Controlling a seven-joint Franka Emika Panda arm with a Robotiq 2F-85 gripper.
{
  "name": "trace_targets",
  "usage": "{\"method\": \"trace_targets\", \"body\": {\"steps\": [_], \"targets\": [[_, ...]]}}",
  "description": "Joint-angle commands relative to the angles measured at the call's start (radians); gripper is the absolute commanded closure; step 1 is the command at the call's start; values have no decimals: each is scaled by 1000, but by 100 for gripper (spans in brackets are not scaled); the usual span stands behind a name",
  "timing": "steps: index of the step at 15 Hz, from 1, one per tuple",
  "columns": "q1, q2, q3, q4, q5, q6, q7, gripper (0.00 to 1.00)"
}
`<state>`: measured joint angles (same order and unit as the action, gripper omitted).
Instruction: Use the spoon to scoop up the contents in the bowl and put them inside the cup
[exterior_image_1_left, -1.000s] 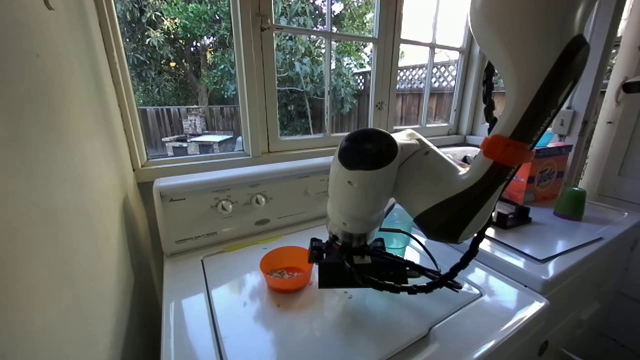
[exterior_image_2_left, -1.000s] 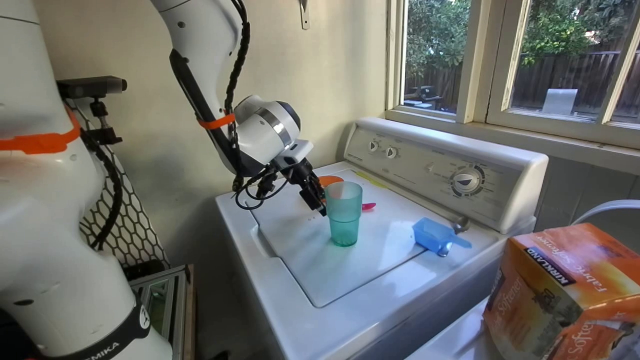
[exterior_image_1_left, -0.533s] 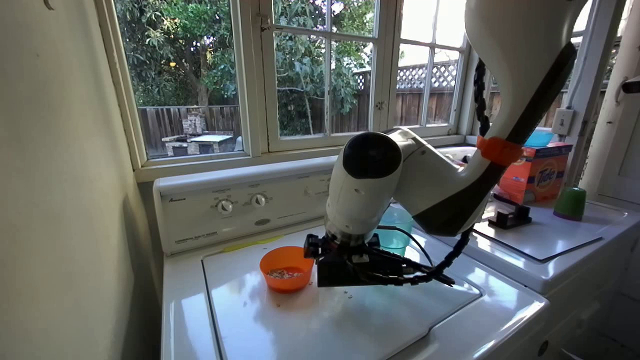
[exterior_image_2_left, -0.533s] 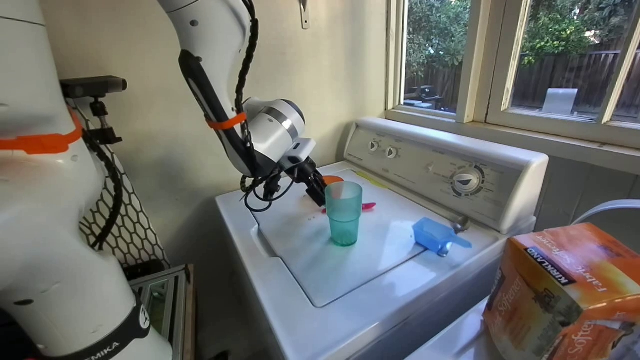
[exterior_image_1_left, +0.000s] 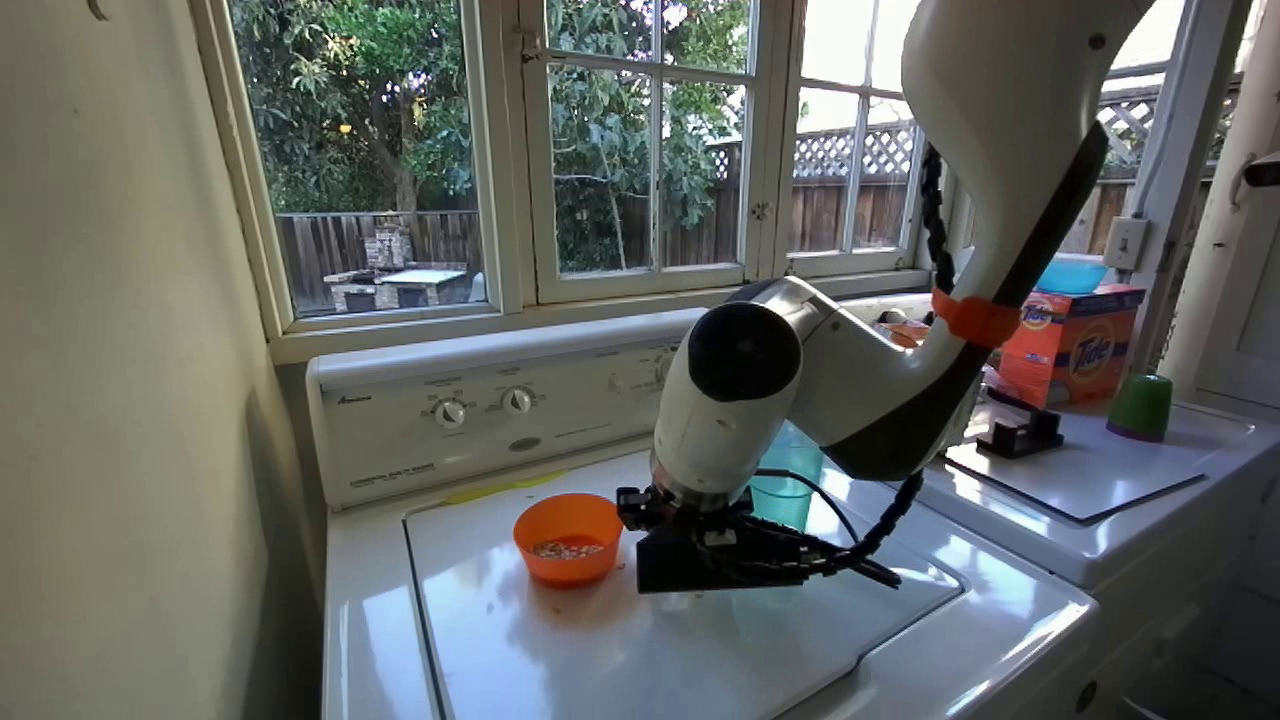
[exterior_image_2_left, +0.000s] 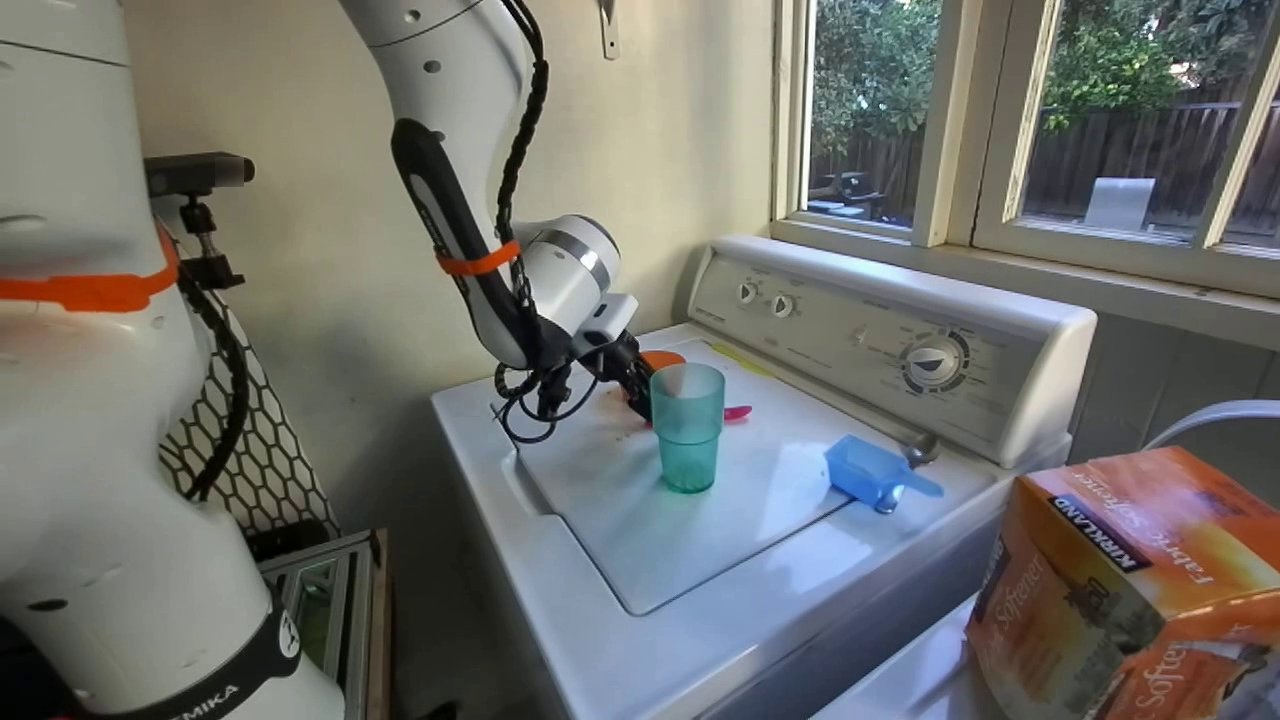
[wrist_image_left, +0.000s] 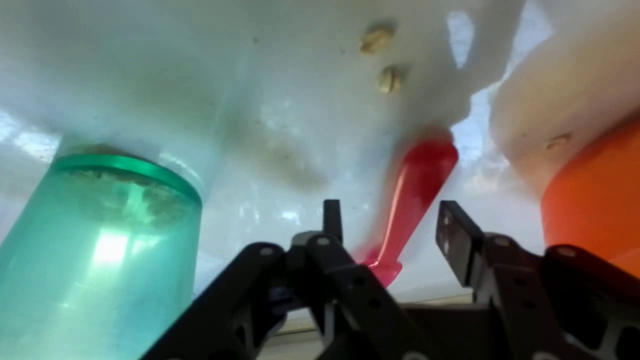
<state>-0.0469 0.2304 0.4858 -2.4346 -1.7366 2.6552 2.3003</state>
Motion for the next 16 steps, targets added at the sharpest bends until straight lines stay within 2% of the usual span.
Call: {"method": "trace_targets", "body": {"steps": [1,2,3,4,5,6,9,10,12,16], "targets": [[5,47,-5,26,-63,-26,73,76],[4,52,-6,28,-67,-26,80,85],[85,38,-89,29,-59,-12,85,91],[15,43,-21,28,-66,-27,86,98],[97,19,-104,28,-45,-2,74,97],[100,6,-112,29,-33,9,44,94],[124,-60,-147,28,37,70,-66,94],[130,-82,-156,25,77,89,-122,94],[144,-138,-172,-7,232,112,-309,94],[186,-277,-191,-59,519,76,-637,94]]}}
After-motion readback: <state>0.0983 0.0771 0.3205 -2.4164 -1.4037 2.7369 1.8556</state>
